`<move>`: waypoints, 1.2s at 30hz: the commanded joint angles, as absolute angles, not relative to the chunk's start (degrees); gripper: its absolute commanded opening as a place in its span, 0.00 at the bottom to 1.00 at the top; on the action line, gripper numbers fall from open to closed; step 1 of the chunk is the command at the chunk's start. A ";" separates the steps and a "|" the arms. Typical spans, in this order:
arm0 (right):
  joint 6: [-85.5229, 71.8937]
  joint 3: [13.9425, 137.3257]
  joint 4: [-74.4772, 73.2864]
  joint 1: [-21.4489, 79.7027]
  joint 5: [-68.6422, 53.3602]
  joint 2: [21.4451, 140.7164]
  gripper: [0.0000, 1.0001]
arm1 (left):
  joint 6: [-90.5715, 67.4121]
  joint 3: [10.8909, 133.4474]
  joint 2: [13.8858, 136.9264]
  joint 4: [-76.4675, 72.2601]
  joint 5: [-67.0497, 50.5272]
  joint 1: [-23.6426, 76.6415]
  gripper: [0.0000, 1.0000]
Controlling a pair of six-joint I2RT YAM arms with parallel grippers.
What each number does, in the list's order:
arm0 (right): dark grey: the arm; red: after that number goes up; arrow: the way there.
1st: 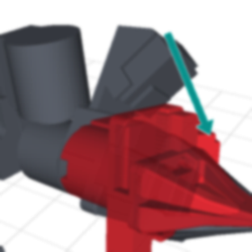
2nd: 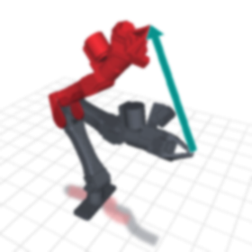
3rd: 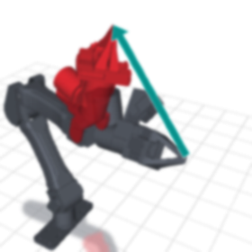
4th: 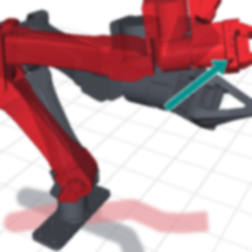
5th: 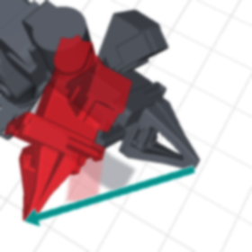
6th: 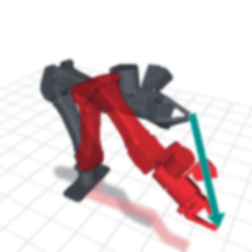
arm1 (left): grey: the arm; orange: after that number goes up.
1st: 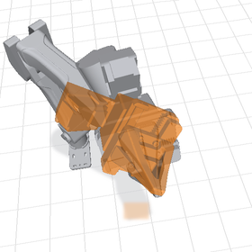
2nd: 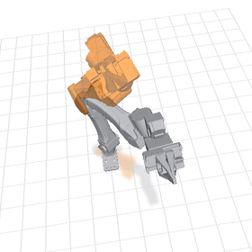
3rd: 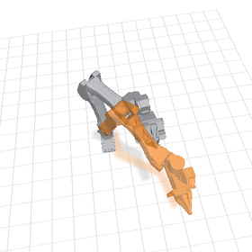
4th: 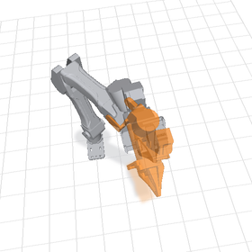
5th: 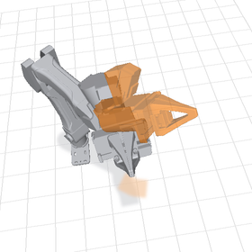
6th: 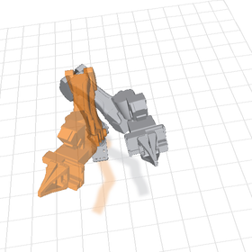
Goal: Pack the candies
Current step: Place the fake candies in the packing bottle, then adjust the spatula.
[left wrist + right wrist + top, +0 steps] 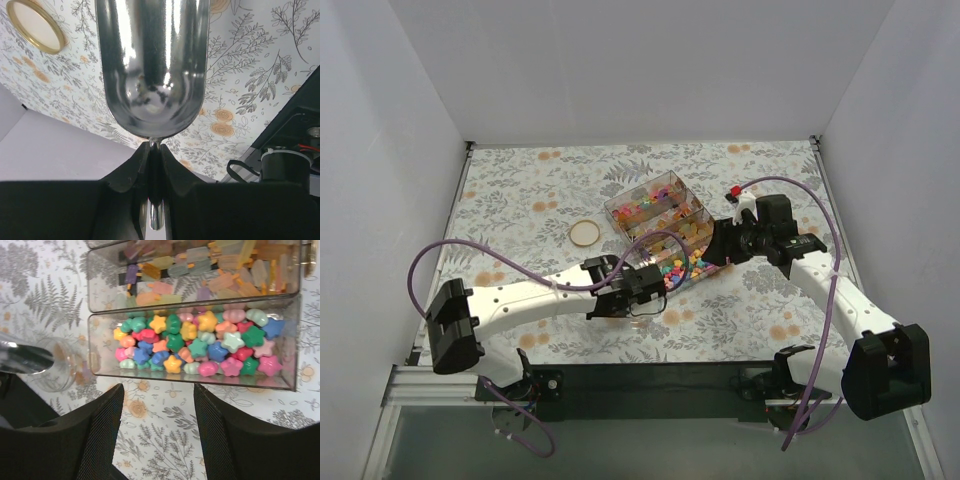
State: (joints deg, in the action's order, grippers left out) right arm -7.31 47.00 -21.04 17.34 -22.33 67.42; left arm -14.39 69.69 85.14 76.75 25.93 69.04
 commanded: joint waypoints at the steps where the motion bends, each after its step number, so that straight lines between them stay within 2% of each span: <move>1: -7.56 48.69 -17.84 17.49 -31.79 66.35 0.64 | -14.86 73.74 80.78 78.49 23.04 65.93 0.00; 10: -14.84 52.21 -13.98 17.49 -44.28 68.11 0.68 | -14.76 74.71 77.61 63.03 4.69 56.43 0.00; 16: -19.68 50.01 -10.02 17.67 -46.14 70.30 0.68 | -15.73 73.39 79.45 55.55 -3.41 53.36 0.00; 27: -22.15 48.52 -8.26 18.46 -49.83 76.19 0.65 | -14.68 71.55 80.33 46.68 -11.24 50.01 0.00; 30: -22.32 47.99 -8.00 18.46 -49.48 77.61 0.59 | -15.20 70.93 79.81 44.30 -12.57 49.22 0.00; 36: -22.06 46.14 -7.91 18.46 -48.87 79.01 0.41 | -16.43 68.29 76.91 39.65 -15.90 45.97 0.00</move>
State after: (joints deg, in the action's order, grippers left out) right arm -22.15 46.96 -9.17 18.20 -47.81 78.39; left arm -15.44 69.10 80.86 44.91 -12.53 47.79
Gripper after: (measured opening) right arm 0.429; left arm 0.109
